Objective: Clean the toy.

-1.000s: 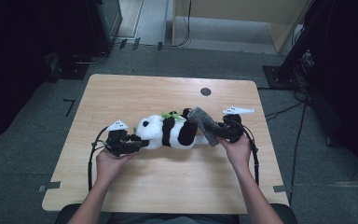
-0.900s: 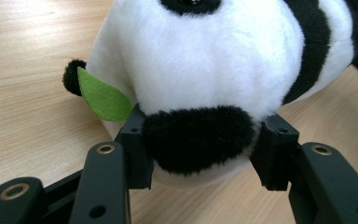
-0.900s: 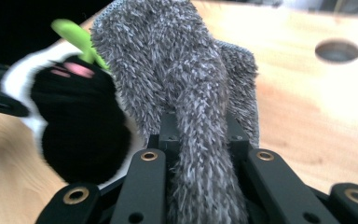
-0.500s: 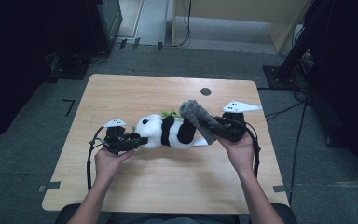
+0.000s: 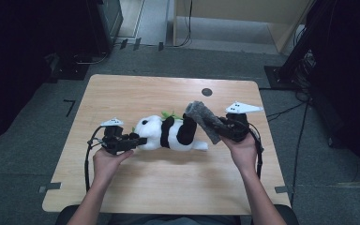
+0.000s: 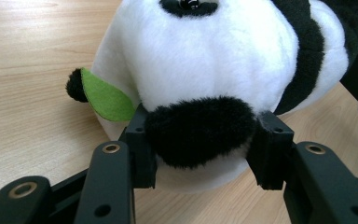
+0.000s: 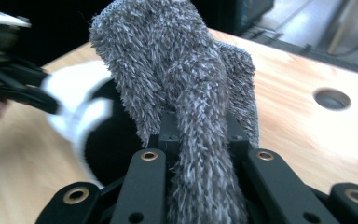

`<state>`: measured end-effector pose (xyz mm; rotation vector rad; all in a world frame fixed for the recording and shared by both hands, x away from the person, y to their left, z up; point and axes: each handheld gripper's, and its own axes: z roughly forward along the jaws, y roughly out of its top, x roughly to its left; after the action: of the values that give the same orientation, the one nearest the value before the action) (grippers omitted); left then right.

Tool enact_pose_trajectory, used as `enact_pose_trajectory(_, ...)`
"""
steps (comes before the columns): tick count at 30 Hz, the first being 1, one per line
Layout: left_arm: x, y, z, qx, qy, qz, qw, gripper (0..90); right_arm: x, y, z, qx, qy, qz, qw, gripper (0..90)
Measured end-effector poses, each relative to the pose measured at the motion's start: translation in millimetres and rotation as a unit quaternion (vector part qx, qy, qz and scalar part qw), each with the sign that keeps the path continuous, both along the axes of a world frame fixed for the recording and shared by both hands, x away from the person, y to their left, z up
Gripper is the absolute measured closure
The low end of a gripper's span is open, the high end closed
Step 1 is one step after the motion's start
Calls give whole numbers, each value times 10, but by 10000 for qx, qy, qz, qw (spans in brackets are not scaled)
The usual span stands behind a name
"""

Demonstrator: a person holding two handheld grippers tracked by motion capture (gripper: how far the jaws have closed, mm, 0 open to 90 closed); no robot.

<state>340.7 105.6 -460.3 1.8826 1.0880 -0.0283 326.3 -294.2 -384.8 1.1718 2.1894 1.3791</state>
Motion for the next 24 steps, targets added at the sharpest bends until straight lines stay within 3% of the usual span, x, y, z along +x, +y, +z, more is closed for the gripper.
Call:
enact_pose_trajectory(3,-1,-1,-3,-4,-10,9,10000,514,90,-164,-148,59,156,-215,9996,768)
enact_pose_trajectory(7,-3,0,-3,17,-37,2,10000,514,173,-327,-272,-14,199,-456,9988,768)
enact_pose_trajectory(12,-7,-2,-6,56,-95,-4,9999,512,277,-521,-403,189,335,-706,9968,766)
enact_pose_trajectory(18,-10,0,-13,69,-117,-7,9999,510,399,-674,-596,58,380,-1001,9942,762)
enact_pose_trajectory(24,-13,1,-15,77,-129,-3,9999,508,555,-723,-838,-179,677,-1091,9916,761)
